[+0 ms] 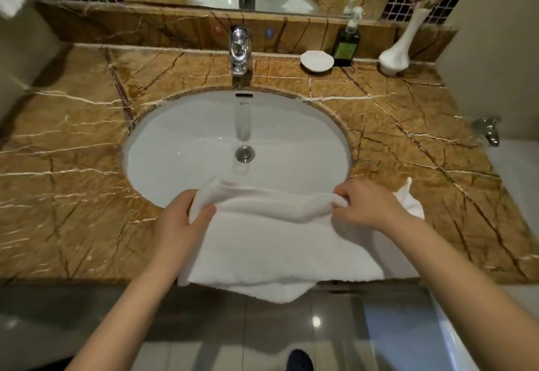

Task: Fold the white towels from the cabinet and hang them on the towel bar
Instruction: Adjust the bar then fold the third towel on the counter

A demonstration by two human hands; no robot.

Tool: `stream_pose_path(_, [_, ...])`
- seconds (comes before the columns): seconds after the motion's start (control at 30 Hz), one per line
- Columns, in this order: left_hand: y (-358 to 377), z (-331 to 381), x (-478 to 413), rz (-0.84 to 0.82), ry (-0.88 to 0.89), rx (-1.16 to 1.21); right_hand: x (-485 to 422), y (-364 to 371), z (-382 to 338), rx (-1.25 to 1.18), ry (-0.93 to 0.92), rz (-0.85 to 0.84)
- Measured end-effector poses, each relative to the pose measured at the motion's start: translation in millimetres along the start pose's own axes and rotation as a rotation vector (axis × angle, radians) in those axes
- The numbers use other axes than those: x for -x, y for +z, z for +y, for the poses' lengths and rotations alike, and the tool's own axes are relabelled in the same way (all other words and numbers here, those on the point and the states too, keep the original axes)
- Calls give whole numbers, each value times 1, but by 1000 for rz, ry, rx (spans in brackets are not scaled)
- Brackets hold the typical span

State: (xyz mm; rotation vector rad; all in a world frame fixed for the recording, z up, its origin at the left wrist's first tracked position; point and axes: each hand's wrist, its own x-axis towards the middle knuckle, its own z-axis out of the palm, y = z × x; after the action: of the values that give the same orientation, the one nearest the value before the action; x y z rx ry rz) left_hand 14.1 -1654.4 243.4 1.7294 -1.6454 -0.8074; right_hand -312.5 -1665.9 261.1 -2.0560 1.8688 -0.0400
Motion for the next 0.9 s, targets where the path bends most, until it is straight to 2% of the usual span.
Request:
stream_pose_path(0.13, [1, 7, 6, 42, -19, -284, 4, -2, 12, 79, -56, 24])
stream_pose_path(0.2, [4, 22, 7, 77, 78, -469, 5, -10, 21, 140, -66, 19])
stream_pose_path(0.27, [12, 44, 10, 105, 213, -518, 5, -21, 34, 242, -41, -24])
stream_pose_path(0.37, [42, 83, 26, -24, 254, -263, 7, -37, 48, 240, -4, -107])
stream_pose_path(0.43, [66, 105, 34, -144, 244, -59, 10, -44, 53, 170, -4, -95])
stream_pose_path(0.47, [77, 112, 32, -166, 284, -40, 10, -46, 56, 159, -12, -66])
stream_pose_path(0.57, [102, 121, 6, -202, 443, -255, 10, -45, 61, 231, -18, -4])
stream_pose_path(0.67, [115, 116, -22, -424, 343, -595, 14, -32, 65, 263, 25, -74])
stream_pose_path(0.73, [120, 113, -29, -490, 339, -715, 15, -26, 67, 194, 54, -105])
stream_pose_path(0.8, [121, 115, -30, -431, 378, -730, 15, -25, 67, 185, 62, -101])
stream_pose_path(0.9, [129, 129, -11, -164, 515, -658, 13, -33, 64, 107, 134, -151])
